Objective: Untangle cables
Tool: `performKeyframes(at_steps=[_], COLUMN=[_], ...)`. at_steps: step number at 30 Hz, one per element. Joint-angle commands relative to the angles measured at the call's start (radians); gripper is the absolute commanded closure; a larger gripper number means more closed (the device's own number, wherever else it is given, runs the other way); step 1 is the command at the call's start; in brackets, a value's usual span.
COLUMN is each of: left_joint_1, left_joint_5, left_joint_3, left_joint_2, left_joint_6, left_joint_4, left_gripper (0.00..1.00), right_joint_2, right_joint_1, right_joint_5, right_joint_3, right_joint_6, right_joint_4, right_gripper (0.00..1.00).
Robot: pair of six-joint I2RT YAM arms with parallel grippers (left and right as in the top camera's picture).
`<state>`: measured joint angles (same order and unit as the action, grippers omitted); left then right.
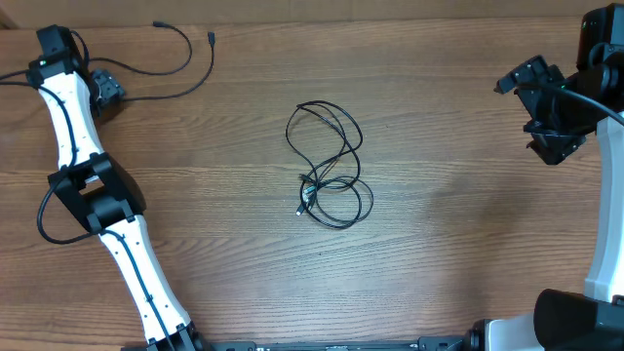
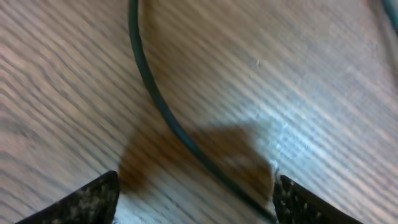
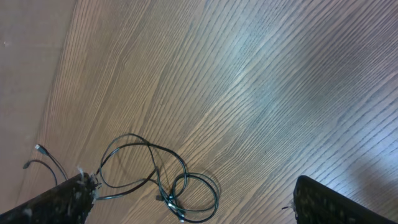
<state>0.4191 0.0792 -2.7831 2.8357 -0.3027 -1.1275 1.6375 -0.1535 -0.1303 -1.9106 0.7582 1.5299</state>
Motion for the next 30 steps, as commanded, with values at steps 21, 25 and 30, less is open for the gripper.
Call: performKeyframes(at_steps=[21, 25, 30], left_joint_1=[0.009, 0.014, 0.030], left_joint_5=[-0.027, -0.026, -0.017], left_joint_3=[-0.010, -0.153, -0.318], left_joint_2=[-0.008, -0.027, -0.027], left_joint_6=[0.030, -0.012, -0.019], left_joint_4=[0.124, 0.169, 0.209], left_gripper=[0.96, 0.96, 0.96], right_joint_2=[-0.005, -0.004, -0.004], right_joint_1=[0.002, 0.002, 0.002], right_joint_5=[0.010, 0.010, 0.010], right_joint_3=[-0.007, -0.007, -0.007], right_joint_6=[-0.008, -0.008, -0.008], right_joint_4=[-0.002, -0.002, -0.002], right_gripper=[0.00, 0.00, 0.00])
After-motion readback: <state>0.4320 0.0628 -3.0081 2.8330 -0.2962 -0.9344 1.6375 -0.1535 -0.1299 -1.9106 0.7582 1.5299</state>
